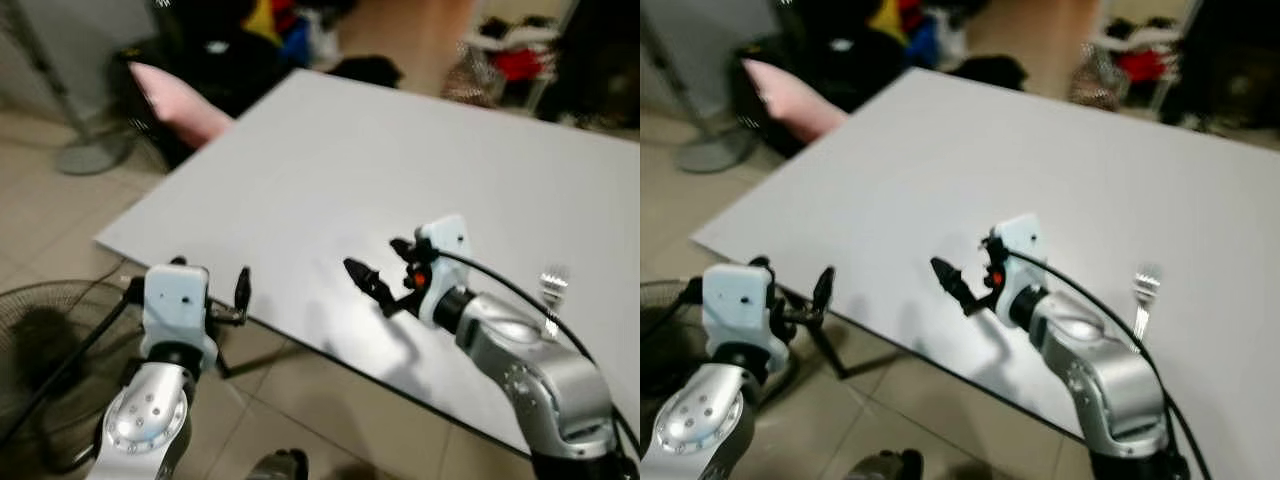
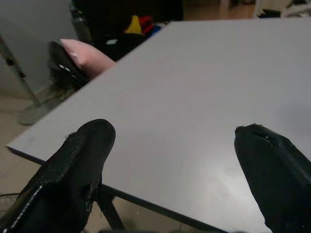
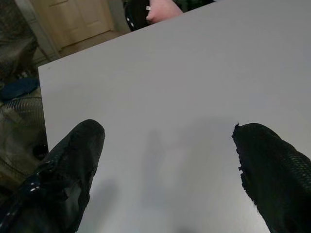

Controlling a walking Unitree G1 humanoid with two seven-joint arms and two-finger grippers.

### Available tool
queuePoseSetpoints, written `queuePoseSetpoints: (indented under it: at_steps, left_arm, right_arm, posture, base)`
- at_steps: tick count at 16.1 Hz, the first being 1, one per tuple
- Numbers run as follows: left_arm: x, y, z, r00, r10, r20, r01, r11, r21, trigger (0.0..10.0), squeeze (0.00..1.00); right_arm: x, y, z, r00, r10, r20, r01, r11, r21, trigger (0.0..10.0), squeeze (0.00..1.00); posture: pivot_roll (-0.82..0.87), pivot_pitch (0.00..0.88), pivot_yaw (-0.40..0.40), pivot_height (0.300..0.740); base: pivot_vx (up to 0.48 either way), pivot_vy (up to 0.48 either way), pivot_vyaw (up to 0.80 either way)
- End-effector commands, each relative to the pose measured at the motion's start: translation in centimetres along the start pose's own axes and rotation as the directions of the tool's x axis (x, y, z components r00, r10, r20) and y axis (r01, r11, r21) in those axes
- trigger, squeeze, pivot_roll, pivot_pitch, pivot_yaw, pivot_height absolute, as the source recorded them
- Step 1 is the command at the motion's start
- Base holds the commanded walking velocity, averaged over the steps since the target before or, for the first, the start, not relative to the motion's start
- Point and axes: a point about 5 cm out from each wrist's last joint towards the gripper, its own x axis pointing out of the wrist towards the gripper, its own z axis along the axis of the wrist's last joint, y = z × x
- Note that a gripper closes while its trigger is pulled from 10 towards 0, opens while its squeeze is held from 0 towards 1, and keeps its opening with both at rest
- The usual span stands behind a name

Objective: Setting the table

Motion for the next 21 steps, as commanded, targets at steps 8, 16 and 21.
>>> queuePoseSetpoints:
  at_steps: [8, 16, 21]
  left_arm:
    - [-0.5, 1.0, -0.1, 0.997, 0.079, -0.010, -0.079, 0.997, 0.013, 10.0, 0.00]
    - [-1.3, 1.5, -0.2, 0.992, 0.125, -0.010, -0.124, 0.992, 0.038, 10.0, 0.00]
    - [-1.6, 1.7, 0.1, 0.991, 0.137, 0.003, -0.137, 0.990, 0.044, 10.0, 0.00]
  right_arm:
    - [0.1, 0.5, -0.1, 0.998, 0.053, 0.022, -0.053, 0.999, -0.004, 10.0, 0.00]
    - [0.0, -0.1, -0.9, 0.998, 0.059, 0.025, -0.060, 0.996, 0.059, 10.0, 0.00]
    - [0.0, -0.2, -1.3, 0.998, 0.063, 0.019, -0.065, 0.995, 0.074, 10.0, 0.00]
  posture:
    - [-0.03, 0.026, 0.011, 0.740]
    - [-0.01, 0.033, -0.009, 0.740]
    - [0.00, 0.039, -0.012, 0.740]
  base:
    - [0.000, 0.000, 0.80]
    - [0.000, 0.000, 0.80]
    - [0.000, 0.000, 0.80]
